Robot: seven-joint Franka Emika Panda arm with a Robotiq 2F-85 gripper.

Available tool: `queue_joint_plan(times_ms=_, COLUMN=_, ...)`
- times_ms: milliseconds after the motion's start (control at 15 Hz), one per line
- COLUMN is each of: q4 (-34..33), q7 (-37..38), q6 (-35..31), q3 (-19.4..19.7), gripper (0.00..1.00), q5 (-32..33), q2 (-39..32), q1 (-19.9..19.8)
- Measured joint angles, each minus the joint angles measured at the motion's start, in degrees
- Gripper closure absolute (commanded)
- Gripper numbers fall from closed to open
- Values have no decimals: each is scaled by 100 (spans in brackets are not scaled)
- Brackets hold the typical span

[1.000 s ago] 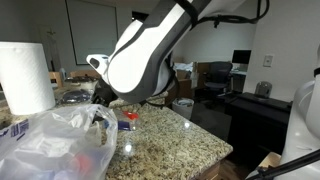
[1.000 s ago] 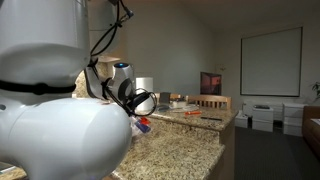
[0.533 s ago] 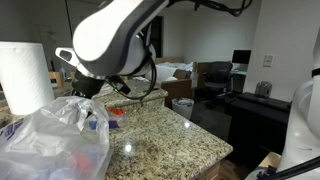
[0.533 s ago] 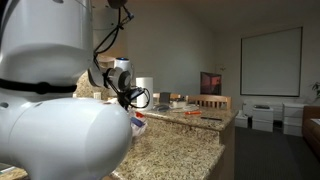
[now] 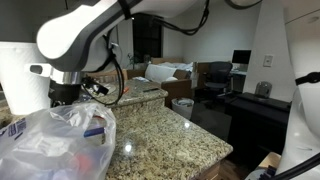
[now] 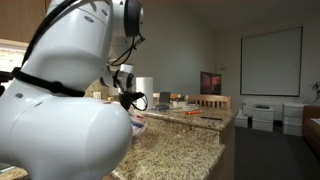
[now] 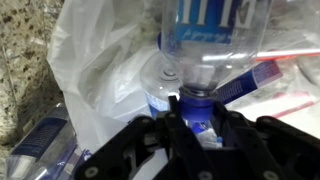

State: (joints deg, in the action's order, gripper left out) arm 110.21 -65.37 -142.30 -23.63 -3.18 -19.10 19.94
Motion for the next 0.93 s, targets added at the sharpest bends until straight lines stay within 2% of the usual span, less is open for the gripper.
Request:
queue_joint_plan(times_ms=267, q4=-697, q7=-210, q6=-124, q3=-243, gripper=87, q5=-1, q2=-694, q1=-8)
queue_joint_plan(times_ms=533, q4=-759, q7=-450, q6=-594, q3=-607, gripper=87, q5=-208, q2=-881, q1=-121)
queue_joint_plan(times_ms=933, q4=-773, q7=-888, q6=-708, q3=-1284, gripper=87, q5=-691, q2=-1092, q1=-343)
